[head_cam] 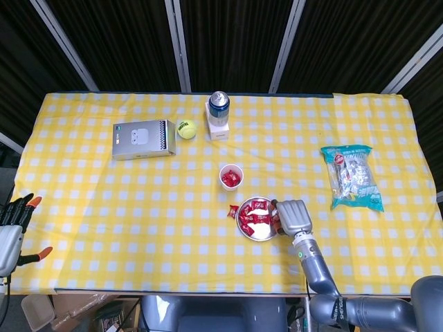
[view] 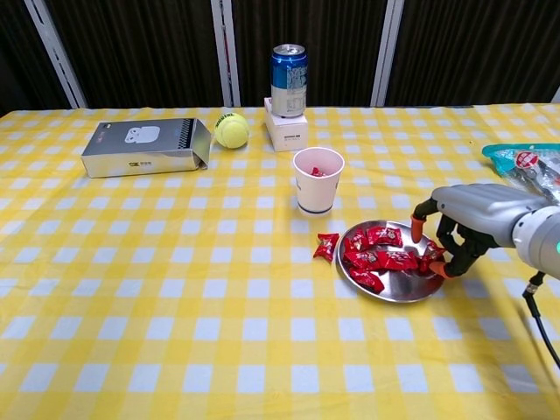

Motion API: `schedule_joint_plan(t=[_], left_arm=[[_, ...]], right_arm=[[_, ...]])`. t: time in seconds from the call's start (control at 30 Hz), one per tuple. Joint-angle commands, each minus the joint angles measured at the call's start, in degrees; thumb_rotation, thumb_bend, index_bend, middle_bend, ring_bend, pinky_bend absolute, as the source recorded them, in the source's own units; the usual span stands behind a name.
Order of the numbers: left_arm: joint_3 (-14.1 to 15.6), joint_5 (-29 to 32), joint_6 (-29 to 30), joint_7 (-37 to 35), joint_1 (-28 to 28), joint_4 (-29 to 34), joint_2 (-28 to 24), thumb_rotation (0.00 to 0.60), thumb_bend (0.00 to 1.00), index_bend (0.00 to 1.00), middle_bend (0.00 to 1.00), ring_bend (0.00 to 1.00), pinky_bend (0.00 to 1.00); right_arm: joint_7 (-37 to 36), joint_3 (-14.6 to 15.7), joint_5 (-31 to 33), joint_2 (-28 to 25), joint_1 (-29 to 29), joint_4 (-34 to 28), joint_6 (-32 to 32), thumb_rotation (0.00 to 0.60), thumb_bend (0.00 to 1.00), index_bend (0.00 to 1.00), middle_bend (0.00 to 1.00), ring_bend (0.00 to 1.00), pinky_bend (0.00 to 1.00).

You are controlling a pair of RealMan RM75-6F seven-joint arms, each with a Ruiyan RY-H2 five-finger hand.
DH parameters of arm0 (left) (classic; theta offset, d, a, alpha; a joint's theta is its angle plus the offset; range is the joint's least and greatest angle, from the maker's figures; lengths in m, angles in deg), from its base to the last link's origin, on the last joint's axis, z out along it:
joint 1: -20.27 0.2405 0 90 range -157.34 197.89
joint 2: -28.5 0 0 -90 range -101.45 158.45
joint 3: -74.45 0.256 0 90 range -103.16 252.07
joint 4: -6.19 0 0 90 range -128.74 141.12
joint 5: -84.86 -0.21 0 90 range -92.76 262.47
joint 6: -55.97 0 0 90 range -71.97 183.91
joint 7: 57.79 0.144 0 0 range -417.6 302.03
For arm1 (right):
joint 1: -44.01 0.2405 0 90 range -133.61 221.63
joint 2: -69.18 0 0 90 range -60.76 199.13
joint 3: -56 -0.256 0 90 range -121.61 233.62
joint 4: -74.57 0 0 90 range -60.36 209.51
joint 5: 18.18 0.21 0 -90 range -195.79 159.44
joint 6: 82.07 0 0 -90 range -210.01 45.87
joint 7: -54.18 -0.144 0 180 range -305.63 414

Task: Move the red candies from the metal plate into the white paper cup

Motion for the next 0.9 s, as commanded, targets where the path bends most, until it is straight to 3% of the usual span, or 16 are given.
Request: schedule_joint_plan(t=[0.03,0.23,0.4,0.67,0.9], left_arm=[[0.0,0.0,0.0,0.0,0.0,0.0,0.0,0.6,0.01,0.0,0.0,0.0,0.0],[0.0,0.0,-0.1,0.1,0.0,0.0,0.0,0.6,0.01,0.0,0.0,0.0,0.0],[0.0,-0.1,0.0,0.0,0.0,0.0,0.0,0.6,0.01,0.0,0.0,0.0,0.0],[0.1,-0.2,0.1,-0.2,0.0,0.0,-0.1,0.6,0.01,0.0,0.0,0.0,0.0],[0.1,-0.1,-0.1,-0.5,0.0,0.1,-0.2,0.6,0.01,0.0,0.0,0.0,0.0]], right_arm=[[-0.4,0.0,0.0,0.5,-0.4,1.1,-0.6,0.6,0.4,0.44,0.79,0.93,1.0],[-1.1,-0.3,-0.4,0.9,-0.9,2.0,-1.3,0.6,0.46,0.58,0.79,0.93,1.0],[-1.4,-0.7,-1.5,0.9,-1.2,1.4,-1.3,0.6,0.54,0.6,0.79,0.93,1.0],[-0.8,-1.6,-3.3,-0.3,-1.4,-1.7,-0.3,0.6,0.55,0.61,0.79,0.93,1.0],[0.4,-6.0,-4.2,-3.0,0.3,-6.9,1.3,0.6,0.55,0.61,0.79,0.93,1.0]])
